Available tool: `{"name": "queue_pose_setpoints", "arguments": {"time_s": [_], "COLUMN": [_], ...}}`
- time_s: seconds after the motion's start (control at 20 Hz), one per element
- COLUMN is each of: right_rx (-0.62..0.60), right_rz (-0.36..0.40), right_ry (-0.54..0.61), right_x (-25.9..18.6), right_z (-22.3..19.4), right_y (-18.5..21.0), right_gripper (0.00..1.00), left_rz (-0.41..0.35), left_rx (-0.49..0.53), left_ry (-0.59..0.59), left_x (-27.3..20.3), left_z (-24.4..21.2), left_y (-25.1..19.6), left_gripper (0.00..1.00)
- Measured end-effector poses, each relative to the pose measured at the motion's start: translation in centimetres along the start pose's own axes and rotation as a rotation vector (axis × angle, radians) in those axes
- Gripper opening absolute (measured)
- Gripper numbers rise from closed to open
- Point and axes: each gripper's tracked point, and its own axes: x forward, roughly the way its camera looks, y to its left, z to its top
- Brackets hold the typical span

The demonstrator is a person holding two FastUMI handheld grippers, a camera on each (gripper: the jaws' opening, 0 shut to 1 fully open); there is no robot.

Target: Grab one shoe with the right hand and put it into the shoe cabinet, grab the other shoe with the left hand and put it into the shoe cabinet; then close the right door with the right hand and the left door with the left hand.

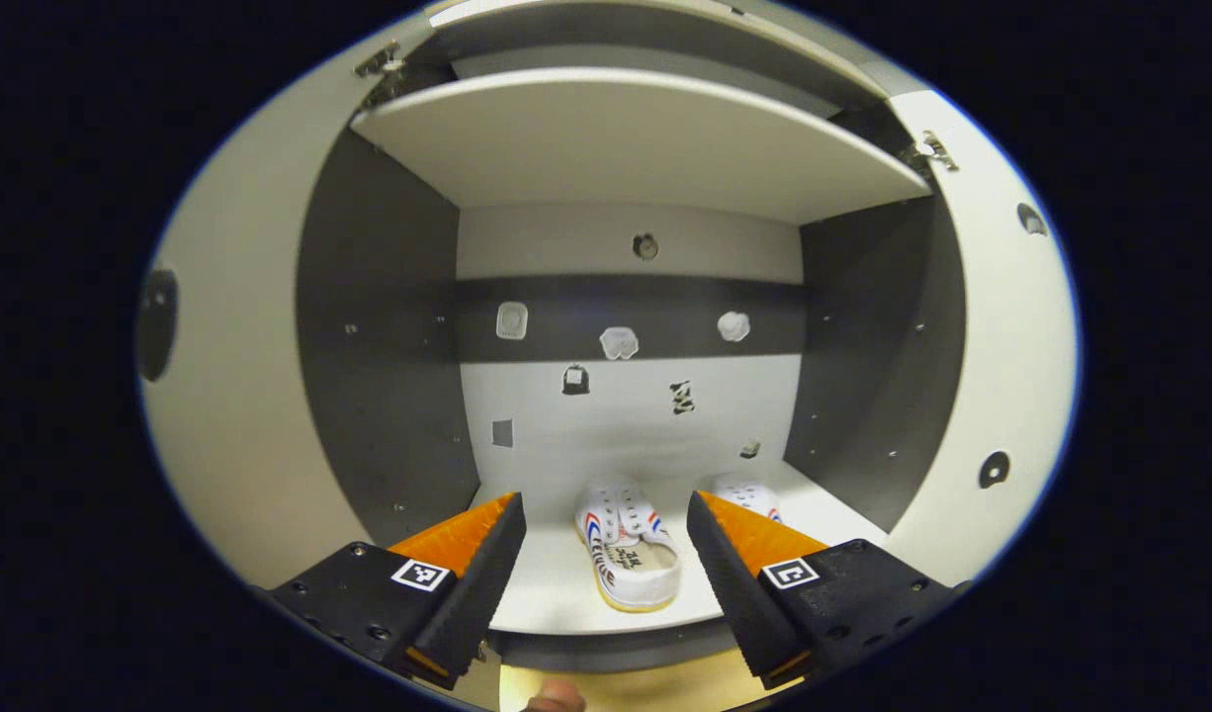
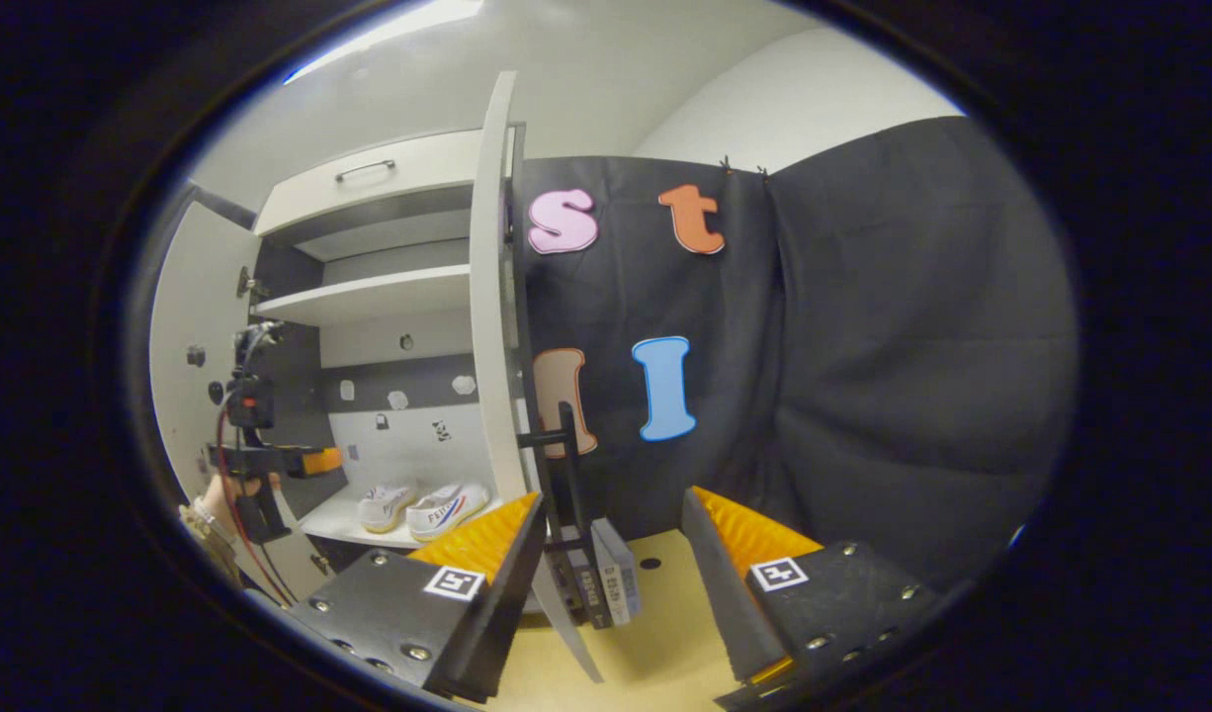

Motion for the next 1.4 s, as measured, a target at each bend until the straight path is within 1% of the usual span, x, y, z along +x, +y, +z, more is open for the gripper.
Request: {"name": "queue_pose_setpoints", "arguments": {"time_s": [0.15,0.25,0.3,0.45,0.65,0.85,1.0,1.15,1.4], "right_rx": [-0.014,-0.021,-0.017,-0.027,-0.042,-0.025,-0.029,-0.035,-0.037], "right_rz": [0.018,0.022,0.036,0.072,0.121,0.194,0.262,0.327,0.410], "right_ry": [0.011,0.018,0.022,0.029,0.042,0.058,0.065,0.070,0.087], "right_x": [1.1,1.7,1.7,2.0,1.9,1.6,1.4,1.6,2.2], "right_z": [-0.4,-0.5,-0.5,-0.7,-0.8,-1.2,-1.5,-2.0,-2.5], "right_y": [0.3,0.0,0.1,0.7,1.8,4.6,7.7,10.7,14.7], "right_gripper": [0.82,0.82,0.82,0.83,0.83,0.82,0.83,0.83,0.83], "left_rz": [-0.022,-0.021,-0.018,-0.006,0.000,0.013,0.024,0.028,0.058], "left_rx": [0.002,0.015,0.016,-0.005,-0.001,0.000,0.037,0.045,0.052], "left_ry": [-0.045,-0.077,-0.087,-0.080,-0.077,-0.084,-0.110,-0.126,-0.149], "left_x": [-4.2,-6.8,-8.0,-10.8,-13.3,-15.2,-16.2,-17.2,-18.9], "left_z": [1.9,3.3,3.8,4.4,4.3,4.4,5.2,5.8,6.5], "left_y": [-1.0,-1.1,-1.1,-0.9,-1.4,-1.6,-1.4,-1.3,-0.4], "left_gripper": [0.99,0.99,0.99,0.99,0.99,0.99,0.99,0.99,0.99]}}
